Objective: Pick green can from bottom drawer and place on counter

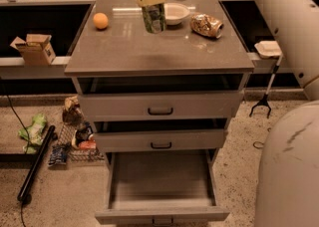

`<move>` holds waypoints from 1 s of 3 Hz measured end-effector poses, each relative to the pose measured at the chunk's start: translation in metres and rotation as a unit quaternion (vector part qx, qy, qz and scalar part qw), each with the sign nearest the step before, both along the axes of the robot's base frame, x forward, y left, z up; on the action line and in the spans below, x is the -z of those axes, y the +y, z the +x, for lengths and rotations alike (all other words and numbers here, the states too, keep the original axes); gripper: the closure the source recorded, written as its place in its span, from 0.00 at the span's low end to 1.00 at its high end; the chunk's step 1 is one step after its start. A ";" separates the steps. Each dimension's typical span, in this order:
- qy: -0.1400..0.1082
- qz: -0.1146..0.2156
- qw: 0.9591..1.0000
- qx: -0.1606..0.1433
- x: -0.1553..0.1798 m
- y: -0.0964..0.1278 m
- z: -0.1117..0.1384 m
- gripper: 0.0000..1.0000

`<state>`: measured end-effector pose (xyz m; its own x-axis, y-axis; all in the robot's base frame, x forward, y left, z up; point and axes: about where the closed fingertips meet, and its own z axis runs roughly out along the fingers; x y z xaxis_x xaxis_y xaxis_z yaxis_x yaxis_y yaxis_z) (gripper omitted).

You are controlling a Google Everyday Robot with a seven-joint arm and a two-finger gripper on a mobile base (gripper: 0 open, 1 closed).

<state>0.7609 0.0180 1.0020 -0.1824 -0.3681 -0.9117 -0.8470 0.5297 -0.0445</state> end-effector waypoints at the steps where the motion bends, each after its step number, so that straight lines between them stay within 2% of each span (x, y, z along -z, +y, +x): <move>1: 0.013 0.010 0.998 0.057 0.025 0.002 0.022 1.00; 2: 0.016 0.025 0.998 0.061 0.049 0.014 0.035 1.00; 3: 0.016 0.025 0.998 0.061 0.049 0.014 0.035 1.00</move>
Offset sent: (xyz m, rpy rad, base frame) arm 0.0486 0.0238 -0.0731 0.0694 -0.0144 -0.0913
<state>0.7959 0.0319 0.9526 -0.2532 -0.2950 -0.9214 -0.7764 0.6302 0.0116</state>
